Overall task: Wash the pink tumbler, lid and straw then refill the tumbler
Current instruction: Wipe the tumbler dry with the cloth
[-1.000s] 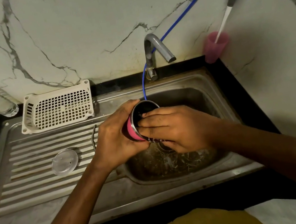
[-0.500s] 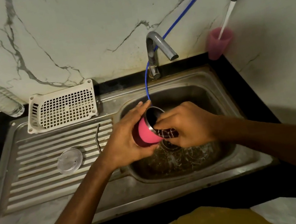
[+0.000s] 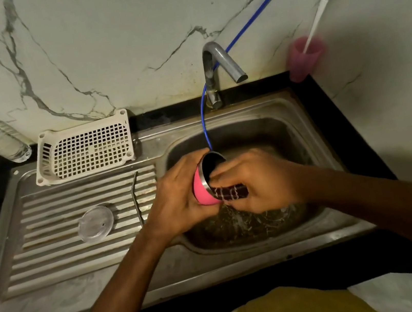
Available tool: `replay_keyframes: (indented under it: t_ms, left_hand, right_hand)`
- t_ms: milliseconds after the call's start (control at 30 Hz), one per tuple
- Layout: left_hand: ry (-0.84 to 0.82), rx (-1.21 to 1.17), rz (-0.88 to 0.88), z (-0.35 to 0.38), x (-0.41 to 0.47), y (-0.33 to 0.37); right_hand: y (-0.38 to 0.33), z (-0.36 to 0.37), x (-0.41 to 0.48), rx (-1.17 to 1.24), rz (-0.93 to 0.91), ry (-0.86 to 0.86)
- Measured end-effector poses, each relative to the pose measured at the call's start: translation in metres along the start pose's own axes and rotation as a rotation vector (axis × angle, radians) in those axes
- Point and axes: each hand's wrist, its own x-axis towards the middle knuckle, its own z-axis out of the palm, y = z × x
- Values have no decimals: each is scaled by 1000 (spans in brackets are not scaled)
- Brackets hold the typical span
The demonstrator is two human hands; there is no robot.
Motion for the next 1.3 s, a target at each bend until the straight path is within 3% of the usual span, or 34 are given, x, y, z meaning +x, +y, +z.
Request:
replay_keyframes:
  t_ms: [133,233,400,567,733,833,933,1033,1167,1300]
  left_hand:
    - [-72,-55,-33,0,2,1]
    - [-60,37,-31,5,2,-1]
    - [-19,366,-23,26,-11,-5]
    - [197,357,14,32,-15,-2]
    - [107,254,130,9,-11,-5]
    - [59,207,127,9,-12,-7]
    - [-32,188,57,10,-13,-11]
    - [-33,281,-18,15,-19,-14]
    - [84,460,-141,41,-29,-14]
    - [268,469,-143,46,-24,-14]
  right_hand:
    - [14,-7,-7,-293,-214,-68]
    - [16,-6,-8,-230,-135,-60]
    - [19,7,-4,-32,117,117]
    - [-2,21,0,-89,108,276]
    - [17,0,-2,-411,-238,36]
    - [26,-1,-5,-498,-321,-46]
    - [22,7,-8,-364,-206,-27]
    - [17,13,-6,-96,44,168]
    - [0,17,2,156,322,362]
    - [-22,22,10,284,439,461]
